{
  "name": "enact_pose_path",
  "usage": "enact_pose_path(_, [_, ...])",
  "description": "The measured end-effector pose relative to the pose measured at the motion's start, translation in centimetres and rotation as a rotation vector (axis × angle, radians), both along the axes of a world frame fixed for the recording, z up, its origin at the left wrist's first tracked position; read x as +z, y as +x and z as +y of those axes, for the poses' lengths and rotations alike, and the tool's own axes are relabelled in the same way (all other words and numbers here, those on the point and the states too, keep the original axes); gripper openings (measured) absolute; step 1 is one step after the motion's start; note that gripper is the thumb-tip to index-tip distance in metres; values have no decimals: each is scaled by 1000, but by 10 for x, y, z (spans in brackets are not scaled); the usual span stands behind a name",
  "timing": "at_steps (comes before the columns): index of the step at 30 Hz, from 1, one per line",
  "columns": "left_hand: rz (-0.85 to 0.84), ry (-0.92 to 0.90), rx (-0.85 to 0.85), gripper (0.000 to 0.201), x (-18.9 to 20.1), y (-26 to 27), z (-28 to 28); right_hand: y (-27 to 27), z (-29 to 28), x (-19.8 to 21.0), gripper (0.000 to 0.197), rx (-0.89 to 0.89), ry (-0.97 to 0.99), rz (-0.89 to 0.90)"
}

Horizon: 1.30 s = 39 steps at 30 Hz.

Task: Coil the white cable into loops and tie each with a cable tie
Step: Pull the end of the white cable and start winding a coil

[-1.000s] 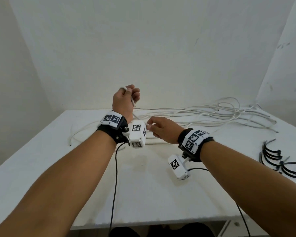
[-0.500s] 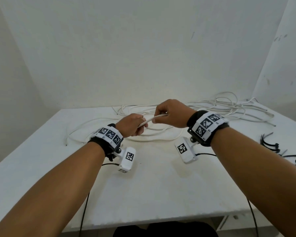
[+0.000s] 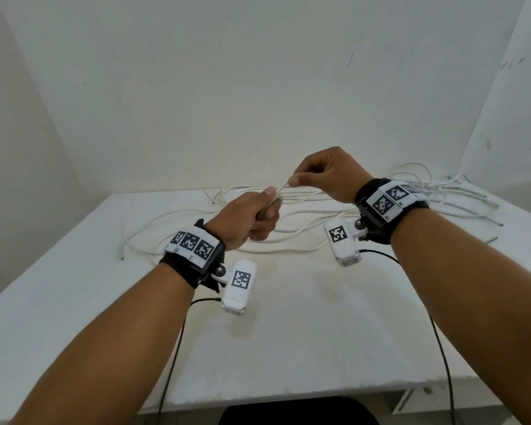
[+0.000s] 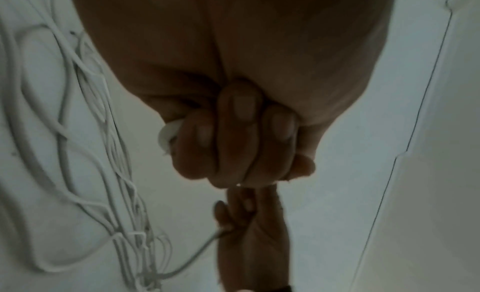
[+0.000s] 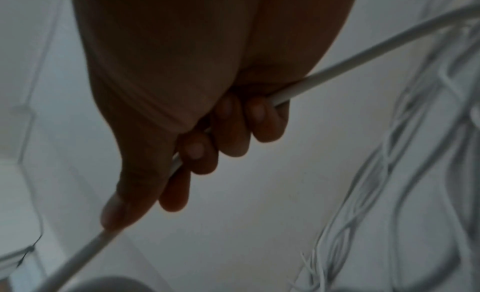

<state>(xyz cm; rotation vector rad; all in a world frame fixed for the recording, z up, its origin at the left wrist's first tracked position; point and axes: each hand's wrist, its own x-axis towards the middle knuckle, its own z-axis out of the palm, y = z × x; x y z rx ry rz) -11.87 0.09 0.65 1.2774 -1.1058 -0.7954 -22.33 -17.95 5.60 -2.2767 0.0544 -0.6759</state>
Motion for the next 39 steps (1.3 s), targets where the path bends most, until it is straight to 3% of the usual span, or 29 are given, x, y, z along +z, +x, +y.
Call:
enact_pose_path(3, [80,-76,-76,45,6,-4,-1,12,1,-20,19,80,275,-29])
enact_pose_path(5, [157,-127,-104,39,8,-7,-4,19,8,-36,35,123,424,-34])
enact_pose_path(9, [286,-218,-102,38,10,-8,-9,30,25,-65,48,130,500,27])
enact_pose_path(15, [452,-326,98,27,4,7,-17,29,36,-73,58,71,286,234])
enact_pose_path(18, [516,-354,214,26,-2,17,-30,28,39,-74,43,55,103,371])
enact_pose_path(21, [453,-334,406,27,-7,28,-39,28,41,-77,43,32,-71,470])
enact_pose_path(23, [267,-218,524,27,-14,34,-40,29,41,-78,48,42,-171,498])
enact_pose_path(25, [31,-72,578,27,-21,40,-39,28,40,-77,41,77,-266,516])
enact_pose_path(28, [-164,82,573,28,-30,44,-34,24,36,-69,22,82,-321,479])
enact_pose_path(33, [-389,266,433,37,-32,33,-24,24,28,-49,6,35,-194,251])
enact_pose_path(35, [-292,255,329,39,-33,30,-23,25,23,-46,6,34,-107,173])
enact_pose_path(39, [90,141,189,39,-36,25,-23,25,11,-46,10,21,-18,50])
